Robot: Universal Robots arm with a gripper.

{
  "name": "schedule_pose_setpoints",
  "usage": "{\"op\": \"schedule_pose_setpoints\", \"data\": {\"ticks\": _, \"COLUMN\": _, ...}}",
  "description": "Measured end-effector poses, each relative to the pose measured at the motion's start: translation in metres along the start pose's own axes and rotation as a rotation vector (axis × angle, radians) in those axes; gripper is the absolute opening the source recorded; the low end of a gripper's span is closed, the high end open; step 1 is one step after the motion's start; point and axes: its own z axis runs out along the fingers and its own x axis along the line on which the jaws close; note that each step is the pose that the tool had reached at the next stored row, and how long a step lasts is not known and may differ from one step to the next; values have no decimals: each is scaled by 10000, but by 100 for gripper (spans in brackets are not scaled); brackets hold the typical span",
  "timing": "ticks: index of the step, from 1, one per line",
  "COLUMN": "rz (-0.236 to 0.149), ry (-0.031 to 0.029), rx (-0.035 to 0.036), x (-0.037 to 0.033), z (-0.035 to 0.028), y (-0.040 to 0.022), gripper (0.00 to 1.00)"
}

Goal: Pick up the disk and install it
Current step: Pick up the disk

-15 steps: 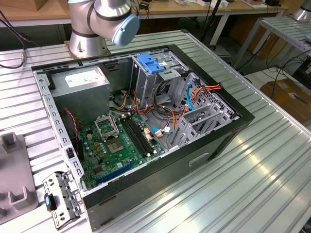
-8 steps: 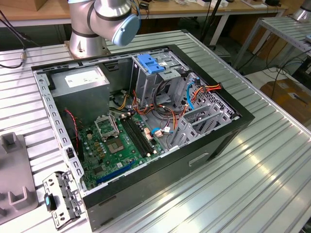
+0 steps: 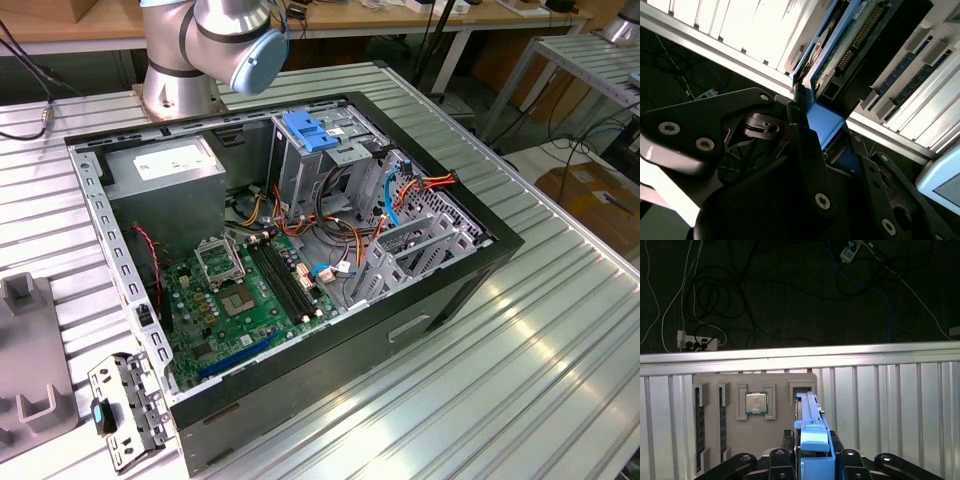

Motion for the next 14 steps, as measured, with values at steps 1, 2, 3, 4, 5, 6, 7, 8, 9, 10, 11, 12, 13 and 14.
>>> {"op": "schedule_pose_setpoints", "data": {"ticks": 1, "rz": 0, "ry": 0, "rx": -1, "x": 0, "z": -5, "y": 0, "gripper": 37}}
{"op": "schedule_pose_setpoints", "data": {"ticks": 2, "rz": 0, "ry": 0, "rx": 0, "x": 0, "z": -10, "y": 0, "gripper": 37}}
{"op": "schedule_pose_setpoints", "data": {"ticks": 3, "rz": 0, "ry": 0, "rx": 0, "x": 0, "z": -14, "y": 0, "gripper": 37}}
{"op": "schedule_pose_setpoints", "data": {"ticks": 4, "rz": 0, "ry": 0, "rx": 0, "x": -1, "z": -19, "y": 0, "gripper": 37}}
{"op": "schedule_pose_setpoints", "data": {"ticks": 5, "rz": -1, "ry": 0, "rx": -1, "x": -1, "z": -25, "y": 0, "gripper": 37}}
{"op": "schedule_pose_setpoints", "data": {"ticks": 6, "rz": 0, "ry": 0, "rx": 0, "x": -1, "z": -28, "y": 0, "gripper": 37}}
{"op": "schedule_pose_setpoints", "data": {"ticks": 7, "rz": 0, "ry": -1, "rx": 0, "x": -1, "z": -34, "y": 0, "gripper": 37}}
{"op": "schedule_pose_setpoints", "data": {"ticks": 8, "rz": 0, "ry": 0, "rx": -1, "x": -1, "z": -38, "y": 0, "gripper": 37}}
{"op": "schedule_pose_setpoints", "data": {"ticks": 9, "rz": 0, "ry": 0, "rx": -1, "x": -1, "z": -41, "y": -1, "gripper": 37}}
{"op": "schedule_pose_setpoints", "data": {"ticks": 10, "rz": 0, "ry": 0, "rx": -1, "x": -2, "z": -45, "y": -1, "gripper": 37}}
{"op": "schedule_pose_setpoints", "data": {"ticks": 11, "rz": 0, "ry": 0, "rx": -2, "x": -2, "z": -52, "y": -1, "gripper": 37}}
{"op": "schedule_pose_setpoints", "data": {"ticks": 12, "rz": -1, "ry": 0, "rx": -3, "x": -2, "z": -60, "y": -1, "gripper": 37}}
{"op": "schedule_pose_setpoints", "data": {"ticks": 13, "rz": 0, "ry": 0, "rx": -3, "x": -2, "z": -64, "y": -1, "gripper": 37}}
{"op": "schedule_pose_setpoints", "data": {"ticks": 14, "rz": 0, "ry": 0, "rx": -4, "x": -2, "z": -69, "y": -1, "gripper": 37}}
